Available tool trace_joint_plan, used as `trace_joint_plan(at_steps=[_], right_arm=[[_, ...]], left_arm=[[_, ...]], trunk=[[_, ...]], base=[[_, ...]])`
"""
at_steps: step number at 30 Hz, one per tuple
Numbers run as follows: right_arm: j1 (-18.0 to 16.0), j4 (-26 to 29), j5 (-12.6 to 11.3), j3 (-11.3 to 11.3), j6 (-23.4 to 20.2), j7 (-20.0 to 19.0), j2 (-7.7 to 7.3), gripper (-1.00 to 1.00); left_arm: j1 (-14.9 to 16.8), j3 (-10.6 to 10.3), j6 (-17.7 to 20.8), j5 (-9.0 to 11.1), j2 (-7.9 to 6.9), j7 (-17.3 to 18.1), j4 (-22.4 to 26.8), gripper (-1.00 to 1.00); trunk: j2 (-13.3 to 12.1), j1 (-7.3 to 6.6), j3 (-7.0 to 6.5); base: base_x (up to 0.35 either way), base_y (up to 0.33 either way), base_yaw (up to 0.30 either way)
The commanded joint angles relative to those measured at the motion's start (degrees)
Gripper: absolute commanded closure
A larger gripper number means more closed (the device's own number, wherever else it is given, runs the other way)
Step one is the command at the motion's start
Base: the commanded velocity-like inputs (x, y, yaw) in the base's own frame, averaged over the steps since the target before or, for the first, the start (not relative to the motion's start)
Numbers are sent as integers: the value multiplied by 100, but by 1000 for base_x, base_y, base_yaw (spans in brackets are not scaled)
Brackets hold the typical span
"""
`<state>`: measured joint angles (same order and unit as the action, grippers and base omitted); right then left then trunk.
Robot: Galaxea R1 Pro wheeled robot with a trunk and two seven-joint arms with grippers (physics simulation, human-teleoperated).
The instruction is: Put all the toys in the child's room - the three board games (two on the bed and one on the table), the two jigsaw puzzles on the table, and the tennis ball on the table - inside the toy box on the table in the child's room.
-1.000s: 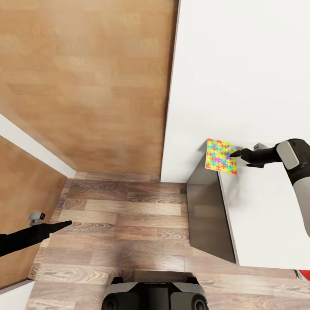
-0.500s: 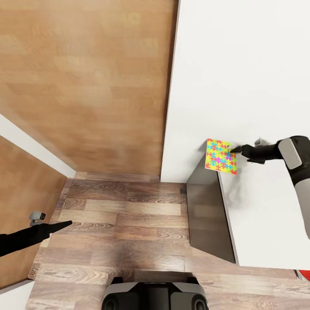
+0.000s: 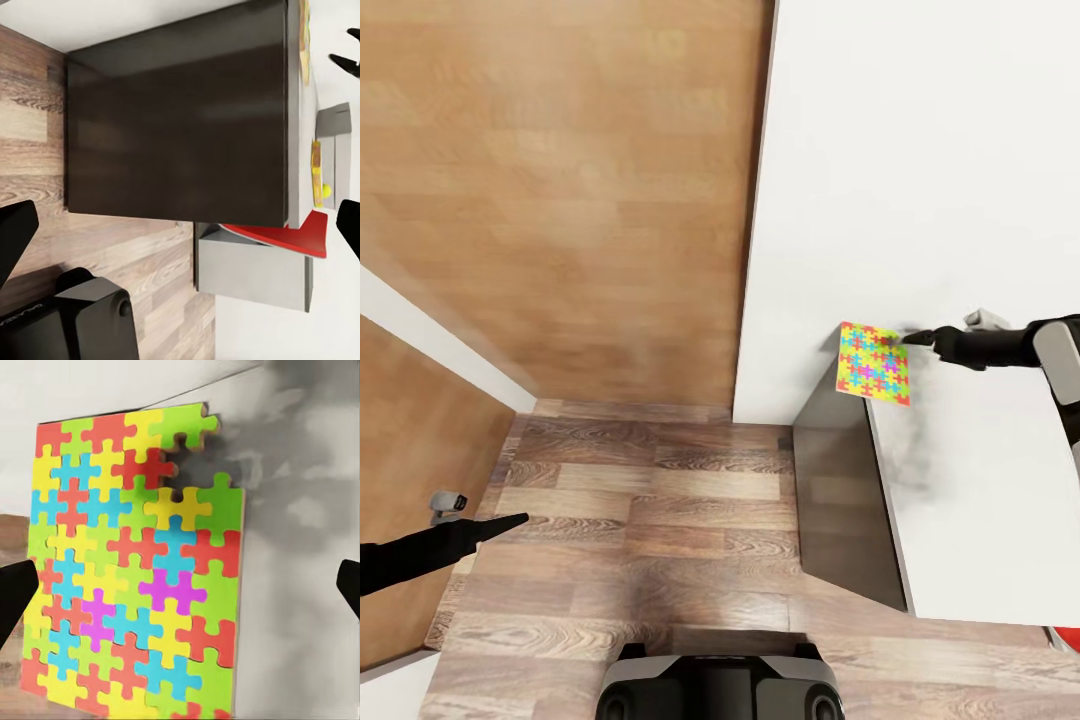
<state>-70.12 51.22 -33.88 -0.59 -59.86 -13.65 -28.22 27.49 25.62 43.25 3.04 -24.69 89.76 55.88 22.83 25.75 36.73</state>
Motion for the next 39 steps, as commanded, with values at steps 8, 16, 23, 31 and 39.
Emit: trace_joint_plan(at_steps=[8,16,23,31,39], right_arm=[[450,472,-54,23,-14,-789,-304,-100],[946,916,-601,112,-14,-1272,-654,-100],[1927,1775,-1969,153,-14,-1535,-1059,-100],[2927,2858,-2870,405,-14,-1558,-1131,-100],[3768,3717,-3189,832,-14,-1582,-1097,-100]], left_arm=[[2,2,32,-8,5,24,-1,-100],[2,-3,27,-12,8,24,0,-100],[2,-3,26,-13,8,24,0,-100],[2,21,20,-13,6,24,1,-100],[2,43,17,-13,0,24,1,-100]], trunk=[[9,3,7],[9,3,7],[9,3,-11],[9,3,-73],[9,3,-145]], base=[[0,0,0],[0,0,0],[0,0,0],[0,0,0],[0,0,0]])
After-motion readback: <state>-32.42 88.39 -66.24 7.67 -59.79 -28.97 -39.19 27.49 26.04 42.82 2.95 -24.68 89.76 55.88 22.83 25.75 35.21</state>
